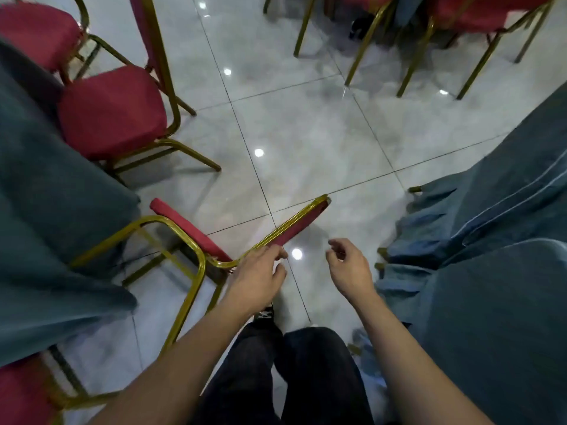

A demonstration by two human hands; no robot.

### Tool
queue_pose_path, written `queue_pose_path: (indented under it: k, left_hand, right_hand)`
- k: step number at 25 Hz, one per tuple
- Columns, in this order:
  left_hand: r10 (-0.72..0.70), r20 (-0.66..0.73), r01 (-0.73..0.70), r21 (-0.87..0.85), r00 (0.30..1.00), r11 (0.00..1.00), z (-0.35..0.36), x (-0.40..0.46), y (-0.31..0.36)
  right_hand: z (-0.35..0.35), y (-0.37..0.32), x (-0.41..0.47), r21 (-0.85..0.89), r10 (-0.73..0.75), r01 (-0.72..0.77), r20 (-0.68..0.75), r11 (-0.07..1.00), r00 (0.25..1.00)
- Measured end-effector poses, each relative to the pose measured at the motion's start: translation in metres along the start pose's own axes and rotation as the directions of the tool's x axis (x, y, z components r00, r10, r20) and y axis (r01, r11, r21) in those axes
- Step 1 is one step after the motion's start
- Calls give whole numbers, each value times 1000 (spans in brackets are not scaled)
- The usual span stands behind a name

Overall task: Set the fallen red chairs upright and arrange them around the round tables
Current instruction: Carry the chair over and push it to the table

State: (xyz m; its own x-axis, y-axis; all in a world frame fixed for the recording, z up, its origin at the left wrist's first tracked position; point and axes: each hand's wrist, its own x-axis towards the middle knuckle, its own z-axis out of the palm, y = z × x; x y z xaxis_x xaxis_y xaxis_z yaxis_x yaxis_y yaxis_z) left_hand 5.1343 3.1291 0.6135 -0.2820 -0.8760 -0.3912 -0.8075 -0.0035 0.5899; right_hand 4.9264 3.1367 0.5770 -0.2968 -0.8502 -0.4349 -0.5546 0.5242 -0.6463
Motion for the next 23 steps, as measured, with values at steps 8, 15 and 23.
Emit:
queue_pose_path:
  k: [8,15,23]
  left_hand:
    - [-94,108,87,75,990,993,123,237,-25]
    - [-198,143,160,241,970,957,257,419,-72]
    - [-250,70,227,243,966,943,245,421,-86]
  right_hand:
    - [40,120,228,22,165,-168,105,986,981]
    - [85,209,422,-68,132,-124,127,990,983]
    - [84,226,472,-202,61,-10,248,979,967]
